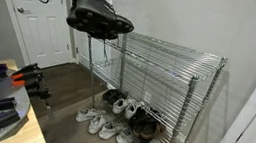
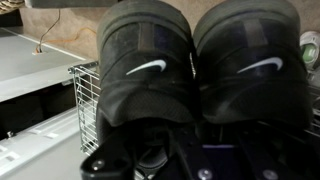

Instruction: Move the black shoes to the rack above them

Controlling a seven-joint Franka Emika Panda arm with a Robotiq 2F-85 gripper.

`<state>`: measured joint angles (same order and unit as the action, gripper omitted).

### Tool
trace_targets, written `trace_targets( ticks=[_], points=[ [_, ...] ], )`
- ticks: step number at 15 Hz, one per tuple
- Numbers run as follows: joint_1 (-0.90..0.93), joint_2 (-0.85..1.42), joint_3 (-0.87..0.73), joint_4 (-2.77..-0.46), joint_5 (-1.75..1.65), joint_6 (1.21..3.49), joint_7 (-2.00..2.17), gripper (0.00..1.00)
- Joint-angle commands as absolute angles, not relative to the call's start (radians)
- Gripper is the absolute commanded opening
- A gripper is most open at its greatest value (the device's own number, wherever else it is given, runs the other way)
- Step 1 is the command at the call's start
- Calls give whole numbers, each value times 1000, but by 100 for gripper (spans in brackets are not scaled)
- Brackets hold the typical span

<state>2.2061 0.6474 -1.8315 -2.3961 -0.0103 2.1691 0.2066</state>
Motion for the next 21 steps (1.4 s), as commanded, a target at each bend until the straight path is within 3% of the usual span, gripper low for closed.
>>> trace_targets(
  ticks=[1,7,11,21],
  points=[
    [2228,734,-1892,-2424,-38,2282,192,7],
    [2172,712,-1855,-2520,27,2628,214,7],
    [2028,615,-1743,-2556,98,2893,225,7],
    [1486,394,-1185,-2370,195,3094,308,7]
  ],
)
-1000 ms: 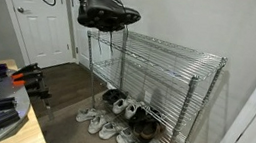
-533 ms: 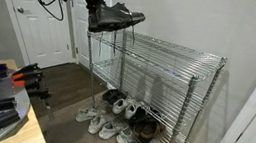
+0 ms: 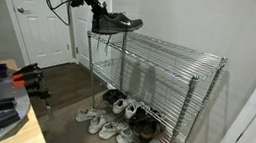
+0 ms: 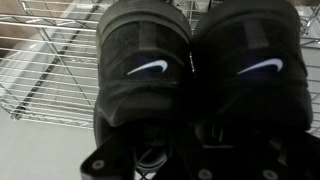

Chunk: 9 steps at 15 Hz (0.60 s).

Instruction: Move the black shoes to the rack above them

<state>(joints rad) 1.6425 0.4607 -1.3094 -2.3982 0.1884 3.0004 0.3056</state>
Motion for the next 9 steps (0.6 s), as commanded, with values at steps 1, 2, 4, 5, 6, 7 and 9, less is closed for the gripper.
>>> trace_targets(
  ticks=[1,2,4,5,6,7,9],
  points=[
    [1420,382,-1130,-2367,193,3116,303,7],
    [1349,372,-1071,-2369,191,3140,297,7],
    [1207,365,-951,-2368,190,3180,291,7],
    [1134,365,-888,-2366,190,3200,288,7],
    [1065,368,-828,-2361,189,3218,286,7],
    [996,372,-768,-2357,189,3239,283,7],
    [869,383,-655,-2344,189,3269,278,7]
  ],
)
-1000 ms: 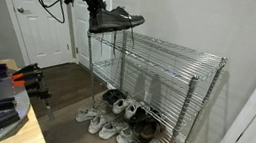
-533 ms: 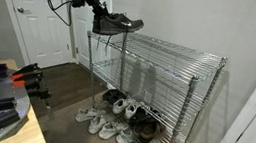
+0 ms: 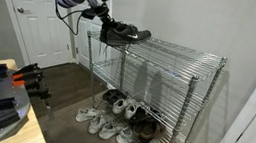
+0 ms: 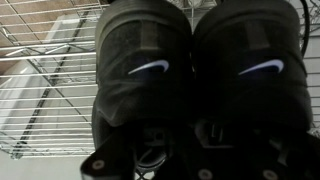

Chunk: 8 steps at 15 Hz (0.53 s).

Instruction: Move the black shoes to the rack above them

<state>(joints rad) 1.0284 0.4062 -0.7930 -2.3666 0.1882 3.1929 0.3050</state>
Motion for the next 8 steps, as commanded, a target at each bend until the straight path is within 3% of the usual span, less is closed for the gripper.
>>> trace_targets(
  ticks=[1,8],
  points=[
    [815,388,-606,-2336,189,3282,275,7],
    [555,374,-364,-2316,167,3320,253,7]
  ],
)
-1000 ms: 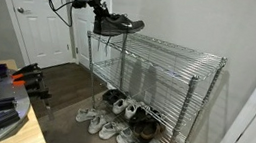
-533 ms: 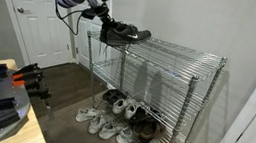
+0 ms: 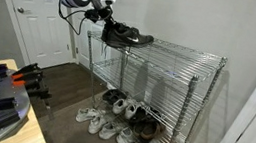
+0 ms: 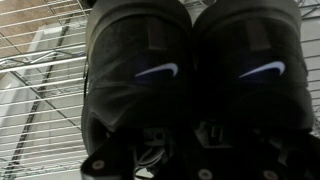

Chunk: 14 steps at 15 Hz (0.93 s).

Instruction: Move the black shoes to the rack above them

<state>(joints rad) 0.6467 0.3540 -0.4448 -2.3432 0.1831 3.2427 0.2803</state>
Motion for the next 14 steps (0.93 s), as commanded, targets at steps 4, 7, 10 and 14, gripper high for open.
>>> trace_targets(
  ticks=[4,7,10,14],
  points=[
    [532,384,-338,-2299,148,3336,224,7],
    [578,388,-383,-2296,134,3351,207,7],
    [645,352,-442,-2321,130,3328,214,7],
    [867,343,-645,-2335,138,3349,200,7]
  ],
)
